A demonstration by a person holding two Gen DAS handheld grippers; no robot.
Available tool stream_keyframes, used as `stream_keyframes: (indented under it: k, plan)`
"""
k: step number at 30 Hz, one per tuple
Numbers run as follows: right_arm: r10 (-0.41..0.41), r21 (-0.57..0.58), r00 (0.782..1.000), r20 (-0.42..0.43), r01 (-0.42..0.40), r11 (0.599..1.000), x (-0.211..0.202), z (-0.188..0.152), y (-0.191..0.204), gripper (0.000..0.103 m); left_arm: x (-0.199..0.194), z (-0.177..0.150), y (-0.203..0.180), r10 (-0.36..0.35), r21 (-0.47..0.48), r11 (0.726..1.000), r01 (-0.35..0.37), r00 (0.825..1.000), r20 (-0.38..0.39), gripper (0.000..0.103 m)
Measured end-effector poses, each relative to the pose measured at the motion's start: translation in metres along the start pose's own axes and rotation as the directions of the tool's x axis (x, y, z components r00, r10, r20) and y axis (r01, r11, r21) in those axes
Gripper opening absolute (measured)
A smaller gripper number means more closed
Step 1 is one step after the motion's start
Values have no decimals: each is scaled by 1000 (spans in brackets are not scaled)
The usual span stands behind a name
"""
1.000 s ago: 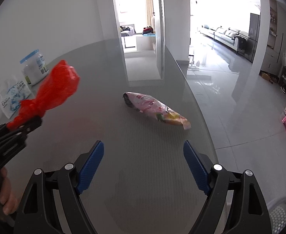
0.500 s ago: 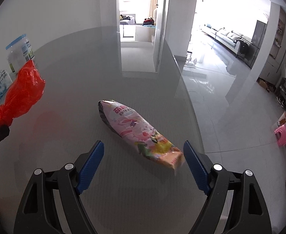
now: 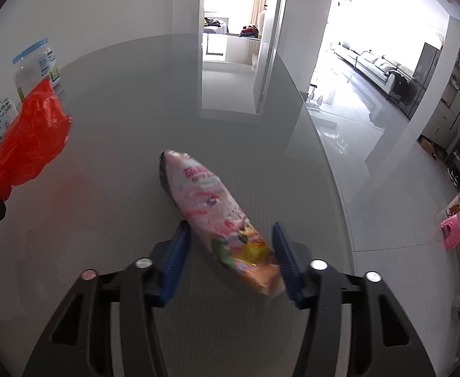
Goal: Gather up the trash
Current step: 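Grasp the pink snack wrapper with the right tool while the left tool holds the bag, then carry the bag and wrapper over the grey basket with both tools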
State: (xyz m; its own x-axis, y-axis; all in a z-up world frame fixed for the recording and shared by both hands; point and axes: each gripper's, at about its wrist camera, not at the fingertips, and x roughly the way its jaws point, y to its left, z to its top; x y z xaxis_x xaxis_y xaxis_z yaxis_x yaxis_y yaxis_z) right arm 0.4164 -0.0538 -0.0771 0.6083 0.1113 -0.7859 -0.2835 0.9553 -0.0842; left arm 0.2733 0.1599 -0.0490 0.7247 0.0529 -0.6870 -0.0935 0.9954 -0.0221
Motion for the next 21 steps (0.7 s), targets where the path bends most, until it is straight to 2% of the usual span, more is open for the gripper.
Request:
stream_keyframes:
  k: [1, 4, 13, 21]
  plan:
    - [0, -8, 1000, 2, 0, 1000, -1, -2, 3, 30, 0, 0, 0, -1, 0, 1000, 1, 1000, 0, 36]
    - [0, -7, 1000, -1, 0, 1000, -5, -7, 8, 20, -1, 0, -1, -7, -3, 1000, 7, 1000, -3, 36]
    - [33, 71, 999, 19, -34, 997, -39, -32, 16, 14, -3, 1, 3, -14, -17, 1000, 14, 1000, 9, 36]
    - [30, 132, 998, 56, -38, 991, -83, -65, 23, 14, -14, -2, -3, -28, 15, 1000, 27, 998, 55, 36]
